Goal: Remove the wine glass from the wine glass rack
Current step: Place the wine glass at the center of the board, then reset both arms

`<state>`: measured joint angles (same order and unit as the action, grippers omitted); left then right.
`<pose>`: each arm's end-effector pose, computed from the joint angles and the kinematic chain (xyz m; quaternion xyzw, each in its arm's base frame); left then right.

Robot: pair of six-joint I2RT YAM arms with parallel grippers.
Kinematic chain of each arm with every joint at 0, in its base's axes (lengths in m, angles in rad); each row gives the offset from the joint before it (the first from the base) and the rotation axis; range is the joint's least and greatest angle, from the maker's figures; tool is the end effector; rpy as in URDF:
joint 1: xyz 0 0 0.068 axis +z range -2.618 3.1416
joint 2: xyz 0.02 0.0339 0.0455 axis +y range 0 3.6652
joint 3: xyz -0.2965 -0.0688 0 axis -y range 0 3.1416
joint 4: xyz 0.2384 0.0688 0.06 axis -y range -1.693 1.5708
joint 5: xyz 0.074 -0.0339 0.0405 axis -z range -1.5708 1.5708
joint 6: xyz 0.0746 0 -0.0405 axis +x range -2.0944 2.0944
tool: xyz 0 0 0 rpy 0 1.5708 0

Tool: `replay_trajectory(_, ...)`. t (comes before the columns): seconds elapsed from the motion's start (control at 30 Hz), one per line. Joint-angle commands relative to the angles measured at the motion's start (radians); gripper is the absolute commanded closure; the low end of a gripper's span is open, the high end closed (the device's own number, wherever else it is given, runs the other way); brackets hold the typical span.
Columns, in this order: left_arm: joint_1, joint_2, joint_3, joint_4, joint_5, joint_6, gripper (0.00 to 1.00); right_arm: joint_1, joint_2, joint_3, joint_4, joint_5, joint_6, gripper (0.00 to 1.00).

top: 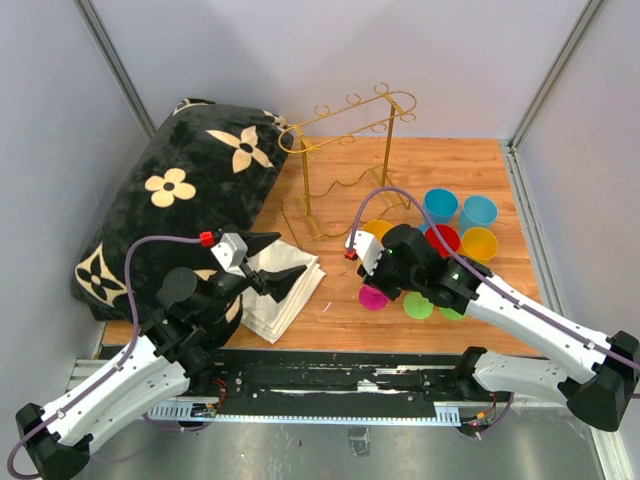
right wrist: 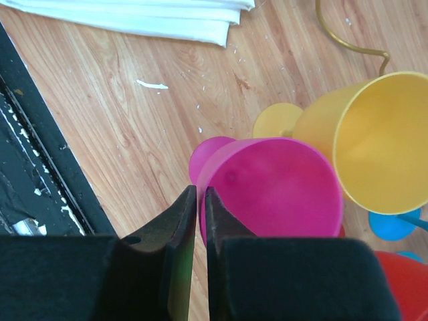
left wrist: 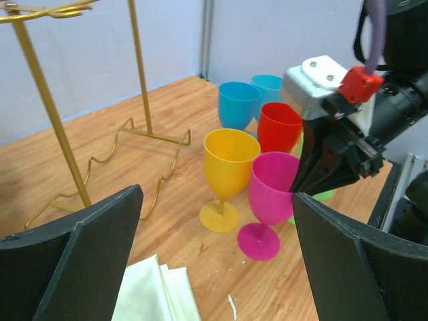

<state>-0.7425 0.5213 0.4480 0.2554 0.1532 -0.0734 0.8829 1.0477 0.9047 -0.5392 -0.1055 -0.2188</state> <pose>0.1031 -0.1100 0.3303 0.2650 0.5833 -0.3489 0.6839 0.1409 0.1838 0.3023 -0.4912 0.7564 0.1849 0.3903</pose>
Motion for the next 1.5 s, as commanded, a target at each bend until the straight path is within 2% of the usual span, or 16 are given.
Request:
replay_trajectory(0.0, 0.002, -0.01, 0.037, 0.031, -0.119, -0.044, 0.0, 0.014, -0.002, 0.087, -0.073, -0.008, -0.013, 0.89)
replay_trajectory(0.13, 0.003, -0.006, 0.061, 0.007, -0.192, -0.076, 0.0, 0.013, -0.003, 0.101, -0.083, -0.012, -0.004, 0.88)
replay_trajectory(0.27, 0.003, 0.038, 0.149, -0.133, -0.432, -0.245, 0.0, 0.013, 0.014, 0.081, -0.068, -0.001, -0.004, 0.85)
replay_trajectory(0.37, 0.003, 0.134, 0.292, -0.277, -0.429, -0.232, 0.0, 0.012, 0.021, 0.108, -0.069, 0.042, 0.02, 0.73)
replay_trajectory(0.47, 0.004, 0.257, 0.438, -0.433, -0.481, -0.237, 0.0, 0.008, -0.007, 0.148, -0.05, 0.057, 0.024, 0.56)
replay_trajectory(0.53, 0.008, 0.312, 0.514, -0.497, -0.523, -0.227, 0.0, 0.006, -0.038, 0.181, -0.032, 0.07, 0.023, 0.38)
replay_trajectory(0.6, 0.02, 0.337, 0.561, -0.521, -0.539, -0.211, 0.0, 0.005, -0.078, 0.204, 0.003, 0.126, 0.032, 0.18)
replay_trajectory(0.67, 0.048, 0.344, 0.589, -0.519, -0.535, -0.211, 0.0, -0.001, -0.122, 0.214, 0.051, 0.214, 0.031, 0.04)
replay_trajectory(0.7, 0.071, 0.346, 0.599, -0.518, -0.521, -0.212, 0.0, -0.009, -0.138, 0.218, 0.078, 0.267, 0.028, 0.01)
replay_trajectory(0.73, 0.1, 0.351, 0.607, -0.518, -0.491, -0.212, 0.0, -0.023, -0.15, 0.223, 0.101, 0.338, 0.033, 0.01)
replay_trajectory(0.8, 0.172, 0.369, 0.623, -0.526, -0.414, -0.205, 0.0, -0.094, -0.15, 0.256, 0.109, 0.377, 0.069, 0.02)
replay_trajectory(0.97, 0.355, 0.417, 0.662, -0.536, -0.307, -0.255, 0.0, -0.395, -0.103, 0.354, 0.067, 0.336, 0.218, 0.02)
replay_trajectory(1.07, 0.426, 0.406, 0.682, -0.524, -0.309, -0.28, 0.0, -0.499, -0.095, 0.396, 0.062, 0.315, 0.234, 0.02)
replay_trajectory(1.13, 0.431, 0.384, 0.696, -0.526, -0.348, -0.286, 0.0, -0.522, -0.075, 0.457, 0.011, 0.295, 0.22, 0.02)
replay_trajectory(1.33, 0.431, 0.328, 0.693, -0.539, -0.339, -0.3, 0.0, -0.521, 0.006, 0.62, -0.132, 0.429, 0.29, 0.01)
replay_trajectory(1.47, 0.43, 0.324, 0.686, -0.542, -0.305, -0.299, 0.0, -0.517, 0.019, 0.621, -0.137, 0.613, 0.365, 0.01)
